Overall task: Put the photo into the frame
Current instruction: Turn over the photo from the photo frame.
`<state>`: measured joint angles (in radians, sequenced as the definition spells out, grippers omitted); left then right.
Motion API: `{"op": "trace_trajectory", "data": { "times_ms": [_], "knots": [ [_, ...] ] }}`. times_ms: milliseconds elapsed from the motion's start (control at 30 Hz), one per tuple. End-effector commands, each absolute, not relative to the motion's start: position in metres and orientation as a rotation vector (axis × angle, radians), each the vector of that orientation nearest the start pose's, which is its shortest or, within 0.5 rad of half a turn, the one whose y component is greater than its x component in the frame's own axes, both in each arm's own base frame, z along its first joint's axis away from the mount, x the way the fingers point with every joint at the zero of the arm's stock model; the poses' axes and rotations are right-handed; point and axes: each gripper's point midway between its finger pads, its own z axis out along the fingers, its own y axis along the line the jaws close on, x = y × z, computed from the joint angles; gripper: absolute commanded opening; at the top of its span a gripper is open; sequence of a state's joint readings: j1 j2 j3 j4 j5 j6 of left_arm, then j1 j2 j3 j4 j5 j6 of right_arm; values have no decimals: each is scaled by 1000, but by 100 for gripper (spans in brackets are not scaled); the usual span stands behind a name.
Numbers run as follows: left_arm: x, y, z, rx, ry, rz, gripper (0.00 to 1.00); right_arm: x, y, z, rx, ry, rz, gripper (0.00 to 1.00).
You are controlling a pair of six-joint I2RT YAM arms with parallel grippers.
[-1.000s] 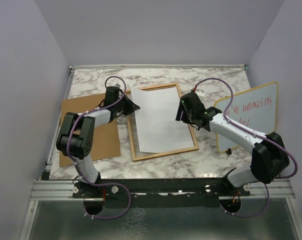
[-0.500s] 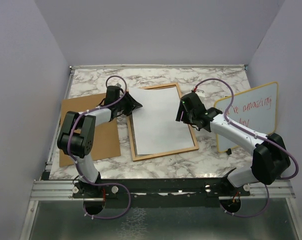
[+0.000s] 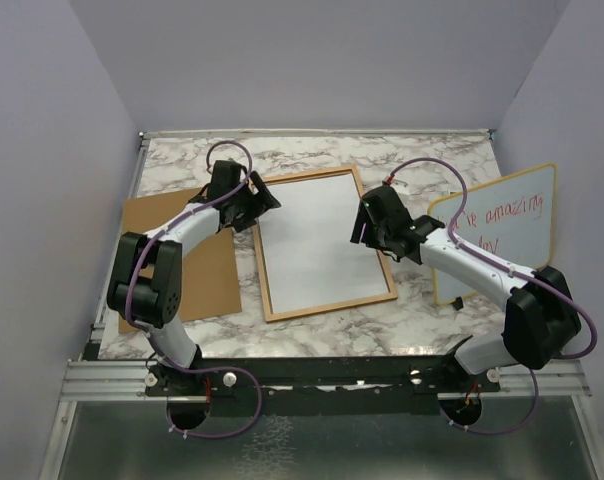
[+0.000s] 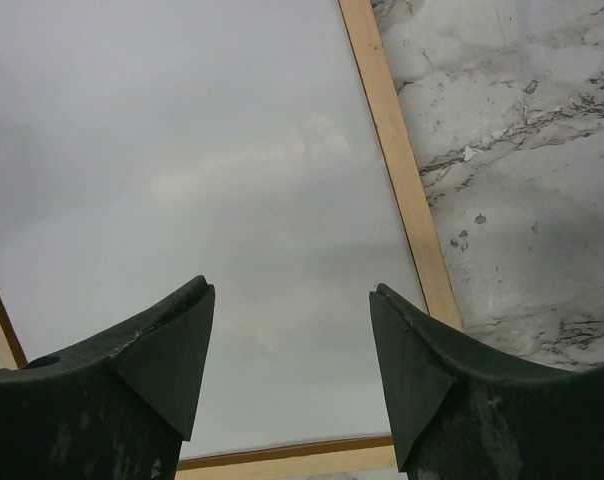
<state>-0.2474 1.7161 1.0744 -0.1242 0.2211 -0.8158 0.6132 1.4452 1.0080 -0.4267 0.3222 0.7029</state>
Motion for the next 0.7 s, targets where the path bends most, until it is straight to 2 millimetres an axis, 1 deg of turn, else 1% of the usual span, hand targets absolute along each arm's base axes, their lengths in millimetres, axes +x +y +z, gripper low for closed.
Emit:
{"op": "trace_trajectory", "data": {
  "times_ms": [0, 167, 233, 300, 367, 400, 500, 533, 600, 667],
  "knots": [
    [403, -149, 100, -553, 2414, -557, 89, 321, 194, 121, 240, 2365, 283, 68],
    [400, -128, 111, -544, 2403, -432, 89, 320, 209, 126, 181, 2369, 377, 68],
    [400, -113, 112, -544, 2401, -339, 89, 318, 216, 128, 158, 2368, 430, 68],
    [396, -97, 111, -529, 2418, -245, 89, 315, 228, 129, 118, 2366, 515, 68],
    [392, -78, 110, -506, 2439, -125, 89, 309, 248, 133, 63, 2369, 657, 68],
    [391, -65, 110, -504, 2443, -50, 89, 307, 256, 135, 51, 2366, 708, 68],
    [389, -28, 112, -498, 2477, 63, 90, 298, 284, 141, -11, 2363, 920, 67],
    [389, -8, 114, -515, 2486, 111, 90, 296, 291, 142, -14, 2359, 976, 66],
    [387, 23, 119, -523, 2500, 239, 92, 293, 306, 146, -25, 2351, 1071, 65],
    [382, 57, 123, -576, 2498, 364, 98, 290, 321, 148, -37, 2351, 1133, 65]
  ]
}}
